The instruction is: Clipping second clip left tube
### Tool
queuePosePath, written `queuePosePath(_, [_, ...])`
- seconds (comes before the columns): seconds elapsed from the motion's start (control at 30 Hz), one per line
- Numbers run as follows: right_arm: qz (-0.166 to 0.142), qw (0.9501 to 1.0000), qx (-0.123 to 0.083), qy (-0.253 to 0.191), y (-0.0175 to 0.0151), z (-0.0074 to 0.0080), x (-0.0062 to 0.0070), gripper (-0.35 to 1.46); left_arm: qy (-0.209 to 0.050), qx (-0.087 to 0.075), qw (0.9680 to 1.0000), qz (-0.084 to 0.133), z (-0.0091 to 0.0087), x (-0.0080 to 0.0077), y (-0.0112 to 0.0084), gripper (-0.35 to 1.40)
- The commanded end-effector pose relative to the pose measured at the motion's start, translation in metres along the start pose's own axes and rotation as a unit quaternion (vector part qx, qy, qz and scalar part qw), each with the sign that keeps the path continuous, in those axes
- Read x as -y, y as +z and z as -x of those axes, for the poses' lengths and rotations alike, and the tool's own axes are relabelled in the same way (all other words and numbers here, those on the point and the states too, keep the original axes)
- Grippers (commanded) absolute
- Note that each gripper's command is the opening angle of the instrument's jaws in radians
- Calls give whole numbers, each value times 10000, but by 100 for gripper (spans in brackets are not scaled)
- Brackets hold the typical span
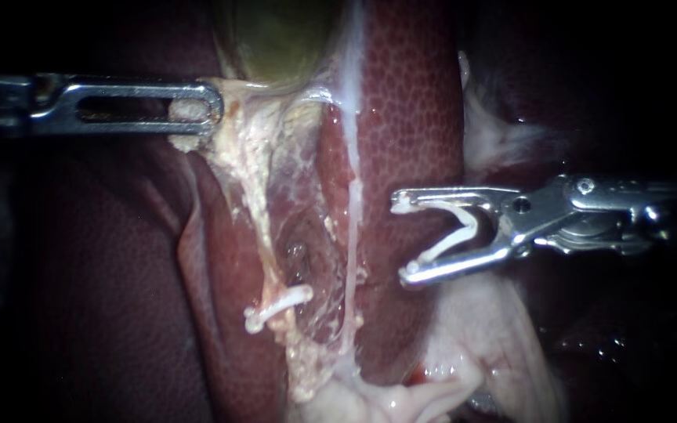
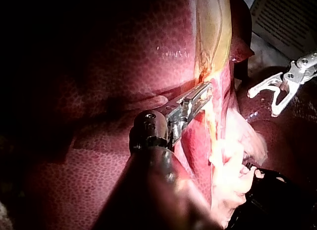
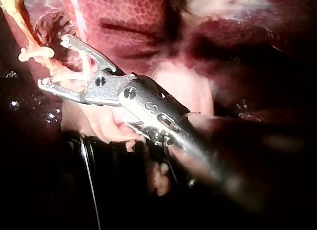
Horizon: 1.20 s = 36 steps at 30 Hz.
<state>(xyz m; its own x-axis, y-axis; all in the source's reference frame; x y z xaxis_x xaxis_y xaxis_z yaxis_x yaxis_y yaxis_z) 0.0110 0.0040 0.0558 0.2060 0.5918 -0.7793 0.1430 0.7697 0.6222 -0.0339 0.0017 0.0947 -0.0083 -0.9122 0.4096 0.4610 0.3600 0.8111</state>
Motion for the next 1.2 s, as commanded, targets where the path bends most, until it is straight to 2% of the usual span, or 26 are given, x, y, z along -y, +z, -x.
queuePosePath(0.03, [-47,10000,6,-16,6,4,-1,60,1,0,10000,1,0,0,0,-35])
queuePosePath(0.23, [-142,9998,16,-132,43,28,-7,60,1,0,10000,3,0,0,0,-35])
queuePosePath(0.63, [-318,9995,61,20,117,71,-17,60,-1,6,10000,13,-1,3,0,-35])
queuePosePath(0.9, [-371,9992,85,84,140,84,-23,60,-2,7,10000,16,-1,5,0,-35])
queuePosePath(1.2, [-554,9981,99,238,152,93,-21,60,-3,8,10000,17,-1,5,0,-35])
